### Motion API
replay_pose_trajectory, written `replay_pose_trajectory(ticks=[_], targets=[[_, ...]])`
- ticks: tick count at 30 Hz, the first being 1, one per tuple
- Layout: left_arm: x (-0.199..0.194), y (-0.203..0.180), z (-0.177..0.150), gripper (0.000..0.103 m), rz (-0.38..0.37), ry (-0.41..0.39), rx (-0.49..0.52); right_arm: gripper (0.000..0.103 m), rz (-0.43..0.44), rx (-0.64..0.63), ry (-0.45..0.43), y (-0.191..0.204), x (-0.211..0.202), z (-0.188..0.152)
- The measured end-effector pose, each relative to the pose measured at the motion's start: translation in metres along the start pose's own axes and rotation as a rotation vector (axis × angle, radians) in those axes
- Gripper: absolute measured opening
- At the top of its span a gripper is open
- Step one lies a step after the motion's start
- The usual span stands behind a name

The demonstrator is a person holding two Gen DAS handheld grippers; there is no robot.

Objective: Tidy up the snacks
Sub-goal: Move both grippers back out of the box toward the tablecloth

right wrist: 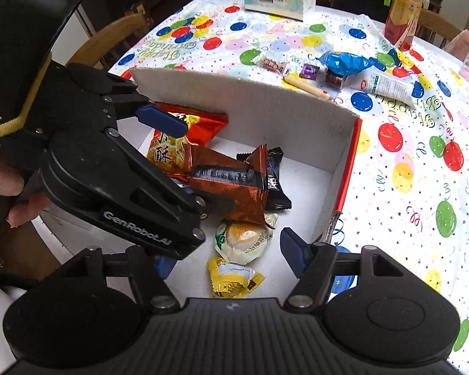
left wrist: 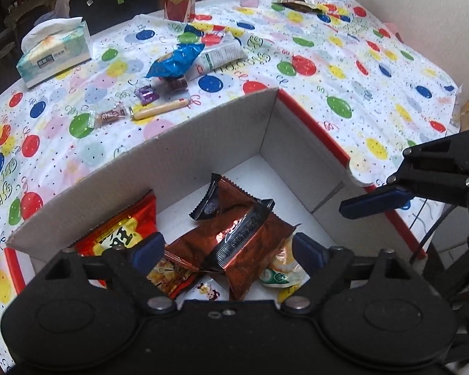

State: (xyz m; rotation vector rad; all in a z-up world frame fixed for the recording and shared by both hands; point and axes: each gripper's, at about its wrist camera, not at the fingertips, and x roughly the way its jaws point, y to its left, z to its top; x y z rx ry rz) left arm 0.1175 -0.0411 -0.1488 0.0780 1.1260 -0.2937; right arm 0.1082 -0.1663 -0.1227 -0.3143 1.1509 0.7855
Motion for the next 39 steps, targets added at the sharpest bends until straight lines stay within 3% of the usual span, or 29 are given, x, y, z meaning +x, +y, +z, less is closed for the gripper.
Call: replay_pose_trajectory(ticks=[9,21,31,39], targets=[[-0.031,0.002,0.006,0.093,-0.003,-0.08,-0.006,0.072,-0.001,0.009,-0.053,-0.004,-0.028,0.002],[-0.059,0.007,0.026,0.103,0.056,-0.175,0.005,0.081,-0.031,0.07,-0.133,-0.035,-0.064,0.02],[-0.058,0.019,0.074,0.103,0.093,-0.209,0.001,0.081,-0.102,0.064,-0.165,-0.09,-0.073,0.06],[-0.031,0.034,0.127,0.103,0.126,-0.201,-0.007,0.081,-0.113,0.016,-0.143,-0.137,-0.054,0.093]])
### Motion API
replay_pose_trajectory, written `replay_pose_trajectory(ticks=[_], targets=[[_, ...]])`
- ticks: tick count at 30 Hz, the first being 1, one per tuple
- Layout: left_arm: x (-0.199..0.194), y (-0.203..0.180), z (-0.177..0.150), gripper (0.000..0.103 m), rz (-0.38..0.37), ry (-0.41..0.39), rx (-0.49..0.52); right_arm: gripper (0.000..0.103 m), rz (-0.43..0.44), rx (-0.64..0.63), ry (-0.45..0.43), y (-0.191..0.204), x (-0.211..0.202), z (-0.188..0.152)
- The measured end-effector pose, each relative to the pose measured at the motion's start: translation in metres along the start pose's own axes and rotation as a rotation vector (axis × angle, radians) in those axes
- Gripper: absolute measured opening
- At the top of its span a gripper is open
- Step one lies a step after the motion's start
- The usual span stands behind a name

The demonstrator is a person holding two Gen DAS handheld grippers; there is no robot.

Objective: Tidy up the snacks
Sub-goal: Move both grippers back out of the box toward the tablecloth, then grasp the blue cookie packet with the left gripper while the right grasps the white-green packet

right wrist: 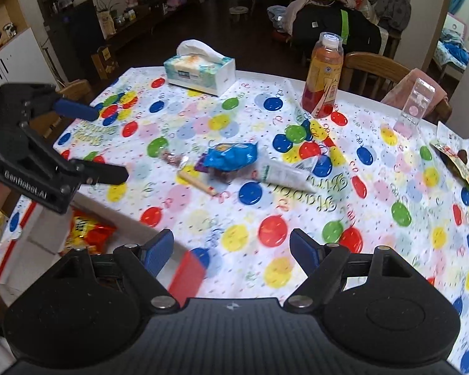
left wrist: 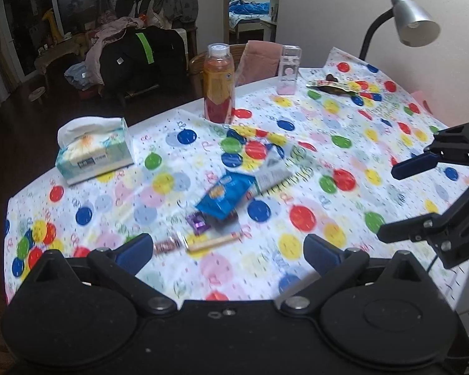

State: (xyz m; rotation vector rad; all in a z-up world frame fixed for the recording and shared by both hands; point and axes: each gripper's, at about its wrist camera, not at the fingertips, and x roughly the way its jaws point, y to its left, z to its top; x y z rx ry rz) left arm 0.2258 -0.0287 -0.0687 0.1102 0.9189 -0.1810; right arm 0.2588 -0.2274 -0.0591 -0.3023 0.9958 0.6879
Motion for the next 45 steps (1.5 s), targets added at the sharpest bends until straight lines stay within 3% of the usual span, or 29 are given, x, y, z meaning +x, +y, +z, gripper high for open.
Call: replay_pose_trajectory(ticks=[10,15,28,34,38,40,43,45], targets=[[0.075,-0.001,0.046,0.103,-0.013,0.079,0.06,0.081,0.007,-0.136,0.057,-0.038,0.064,0.035],[0.117,-0.006,0.061,0.102,-0.013,0.14,0.121,0.081,-0.05,-0.239,0.105,-0.051,0.108,0.049],[0.193,0.002,0.07,0.096,-0.021,0.279,0.142,0.081,-0.027,-0.448,0.141,-0.053,0.189,0.074],[0.214,0.007,0.071,0.088,-0.052,0.323,0.121,0.08,-0.001,-0.525,0.156,-0.048,0.212,0.075],[0.225,0.009,0.07,0.079,-0.074,0.353,0.099,0.069,0.006,-0.539,0.168,-0.048,0.221,0.073],[0.229,0.01,0.069,0.07,-0.081,0.365,0.087,0.063,0.0,-0.548,0.155,-0.047,0.221,0.071],[0.231,0.011,0.07,0.06,-0.092,0.376,0.067,0.043,0.025,-0.534,0.16,-0.048,0.221,0.071],[0.23,0.012,0.07,0.056,-0.091,0.371,0.062,0.038,0.017,-0.543,0.166,-0.046,0.222,0.069]])
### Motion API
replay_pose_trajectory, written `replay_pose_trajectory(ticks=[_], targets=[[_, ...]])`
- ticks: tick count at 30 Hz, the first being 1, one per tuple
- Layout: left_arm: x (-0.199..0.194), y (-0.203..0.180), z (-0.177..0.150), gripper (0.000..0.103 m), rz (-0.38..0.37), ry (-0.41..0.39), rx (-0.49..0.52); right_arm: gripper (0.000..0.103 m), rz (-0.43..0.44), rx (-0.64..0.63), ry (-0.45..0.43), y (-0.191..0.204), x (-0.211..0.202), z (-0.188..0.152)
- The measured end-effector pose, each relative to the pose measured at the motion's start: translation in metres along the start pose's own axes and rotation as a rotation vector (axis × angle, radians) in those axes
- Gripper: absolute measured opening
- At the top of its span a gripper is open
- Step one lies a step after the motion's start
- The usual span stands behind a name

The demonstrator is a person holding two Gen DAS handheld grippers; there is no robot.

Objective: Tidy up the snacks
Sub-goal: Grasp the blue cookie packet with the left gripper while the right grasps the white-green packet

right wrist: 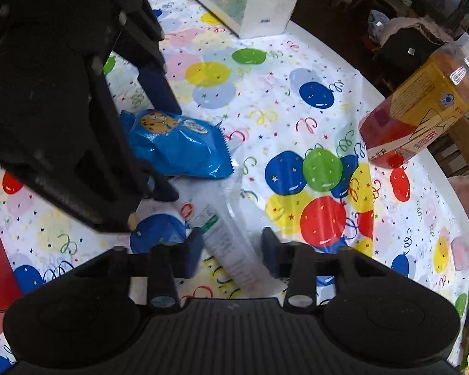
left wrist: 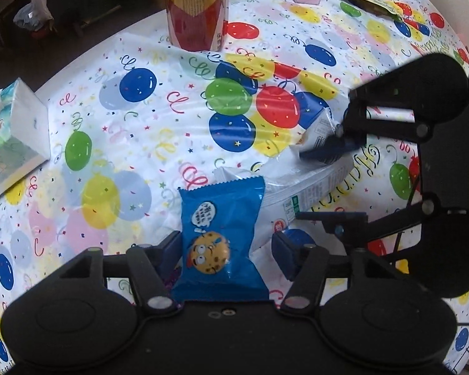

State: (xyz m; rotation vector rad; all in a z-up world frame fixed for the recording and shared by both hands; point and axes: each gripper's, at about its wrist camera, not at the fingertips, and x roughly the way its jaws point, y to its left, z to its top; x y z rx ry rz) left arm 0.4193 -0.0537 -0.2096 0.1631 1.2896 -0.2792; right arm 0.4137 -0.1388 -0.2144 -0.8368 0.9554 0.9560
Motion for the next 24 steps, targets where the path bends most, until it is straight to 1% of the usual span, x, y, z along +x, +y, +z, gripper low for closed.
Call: replay_pose_trajectory(ticks=[1,3,5,8,13,19,24], targets=[[0.0,0.001,0.0,0.048,0.004,0.002,-0.005,0.036,-0.014,-0.018,-0.001,0.004,0.0,-0.001],[0.0,0.004,0.001,0.045,0.017,0.009,-0.025,0.031,-0.046,-0.038,0.001,0.009,0.001,-0.003],[-0.001,0.007,0.0,0.042,0.015,0.006,-0.05,0.026,-0.058,-0.021,0.002,0.01,0.0,-0.004],[-0.003,0.006,0.0,0.04,0.026,0.001,-0.06,0.019,-0.062,0.039,0.01,0.007,-0.004,-0.004],[-0.01,0.002,0.0,0.04,0.034,-0.01,-0.08,0.015,-0.088,0.125,0.026,0.004,-0.01,-0.009],[-0.023,-0.003,0.0,0.04,0.025,-0.035,-0.108,0.014,-0.087,0.289,0.039,-0.007,-0.023,-0.019],[-0.036,-0.01,0.0,0.04,0.011,-0.05,-0.126,0.013,-0.044,0.478,0.052,-0.022,-0.039,-0.032]])
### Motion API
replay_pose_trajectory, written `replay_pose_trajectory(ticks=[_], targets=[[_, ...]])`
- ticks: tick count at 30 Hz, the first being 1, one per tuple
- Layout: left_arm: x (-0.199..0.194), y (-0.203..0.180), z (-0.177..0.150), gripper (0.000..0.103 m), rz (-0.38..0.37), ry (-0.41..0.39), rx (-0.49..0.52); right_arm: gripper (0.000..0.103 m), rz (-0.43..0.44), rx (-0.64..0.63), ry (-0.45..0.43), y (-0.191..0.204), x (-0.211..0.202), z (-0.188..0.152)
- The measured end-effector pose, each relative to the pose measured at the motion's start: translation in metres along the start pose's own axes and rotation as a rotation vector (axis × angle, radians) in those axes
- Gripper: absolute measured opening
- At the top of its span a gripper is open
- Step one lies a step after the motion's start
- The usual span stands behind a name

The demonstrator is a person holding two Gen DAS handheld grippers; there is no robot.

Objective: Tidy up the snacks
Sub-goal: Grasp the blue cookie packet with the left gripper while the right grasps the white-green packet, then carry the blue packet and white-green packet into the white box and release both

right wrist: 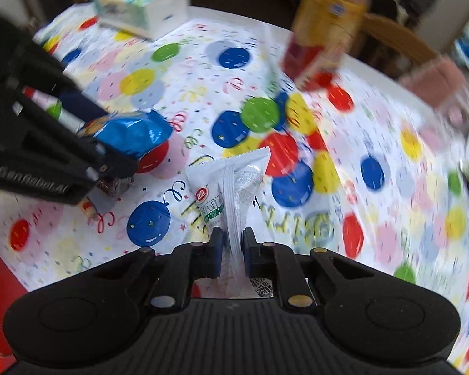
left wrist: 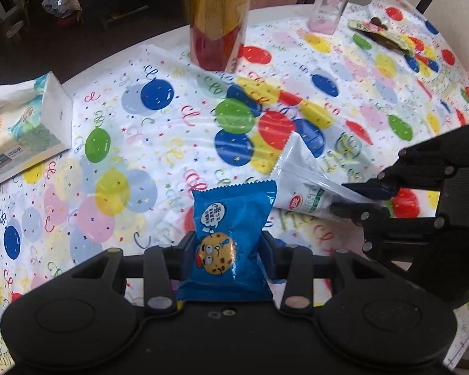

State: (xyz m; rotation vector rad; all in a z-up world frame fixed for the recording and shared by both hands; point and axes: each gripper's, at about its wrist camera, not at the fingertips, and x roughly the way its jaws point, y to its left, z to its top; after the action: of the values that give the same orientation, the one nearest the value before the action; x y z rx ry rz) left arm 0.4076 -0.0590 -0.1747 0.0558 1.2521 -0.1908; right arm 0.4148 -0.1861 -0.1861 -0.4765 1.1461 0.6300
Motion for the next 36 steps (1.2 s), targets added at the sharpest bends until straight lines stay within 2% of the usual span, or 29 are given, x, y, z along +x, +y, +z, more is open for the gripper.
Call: replay_pose_trajectory(ticks=[5,11,23,31,36], targets=[[-0.017,-0.009,-0.003,0.04,-0.018,-0.02,-0.004,0.012,0.021,0.16,0.008,-0.017,-0.02,-0.013],[-0.039,-0.02,-0.011,0.04,-0.053,-0.031,-0.017,0.011,0.055,0.293,0.002,-0.03,-0.048,-0.037],[-0.088,-0.037,-0.06,0.04,-0.099,-0.051,0.009,0.009,0.066,0.38,-0.027,-0.007,-0.112,-0.087],[-0.137,-0.035,-0.1,0.04,-0.111,-0.095,0.012,0.009,0.104,0.376,-0.112,0.036,-0.178,-0.105],[-0.161,-0.03,-0.131,0.04,-0.111,-0.1,0.013,0.009,0.122,0.361,-0.137,0.066,-0.203,-0.114]])
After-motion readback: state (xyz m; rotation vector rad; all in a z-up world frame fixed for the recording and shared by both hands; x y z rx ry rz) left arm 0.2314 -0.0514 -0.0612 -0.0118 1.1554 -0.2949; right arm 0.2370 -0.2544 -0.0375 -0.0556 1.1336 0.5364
